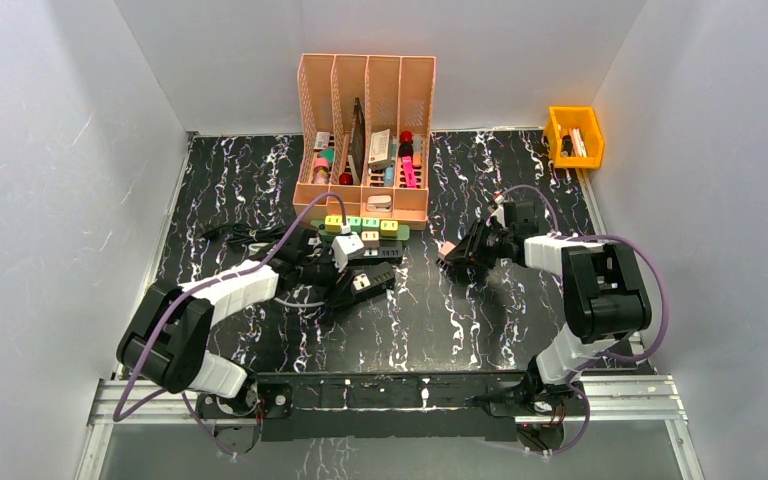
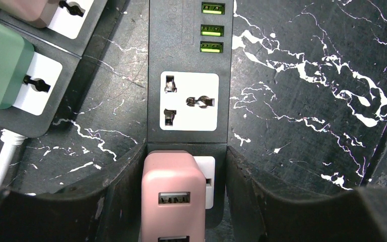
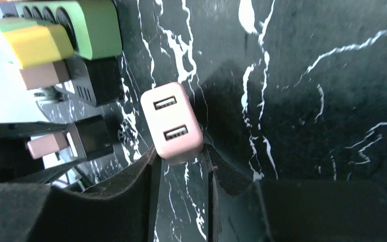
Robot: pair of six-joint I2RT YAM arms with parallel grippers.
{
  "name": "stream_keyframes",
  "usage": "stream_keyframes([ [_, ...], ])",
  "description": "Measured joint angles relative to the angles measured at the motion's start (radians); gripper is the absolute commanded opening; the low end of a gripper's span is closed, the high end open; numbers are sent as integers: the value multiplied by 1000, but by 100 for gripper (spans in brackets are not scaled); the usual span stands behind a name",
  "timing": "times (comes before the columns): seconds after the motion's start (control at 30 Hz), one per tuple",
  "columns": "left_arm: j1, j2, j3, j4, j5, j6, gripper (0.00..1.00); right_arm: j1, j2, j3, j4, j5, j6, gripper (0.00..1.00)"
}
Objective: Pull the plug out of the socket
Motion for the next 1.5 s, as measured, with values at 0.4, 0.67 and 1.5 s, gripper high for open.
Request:
stream_keyframes([
  [0.4, -2, -26, 0, -9, 3, 8, 62, 63, -157, 21, -86, 137, -130, 98],
  [0.67, -2, -126, -11, 18, 6, 12, 77, 273, -298, 23, 202, 226, -242, 98],
  [1.5, 6, -363, -109, -89, -71, -80, 98, 621, 82, 241, 513, 103, -556, 92],
])
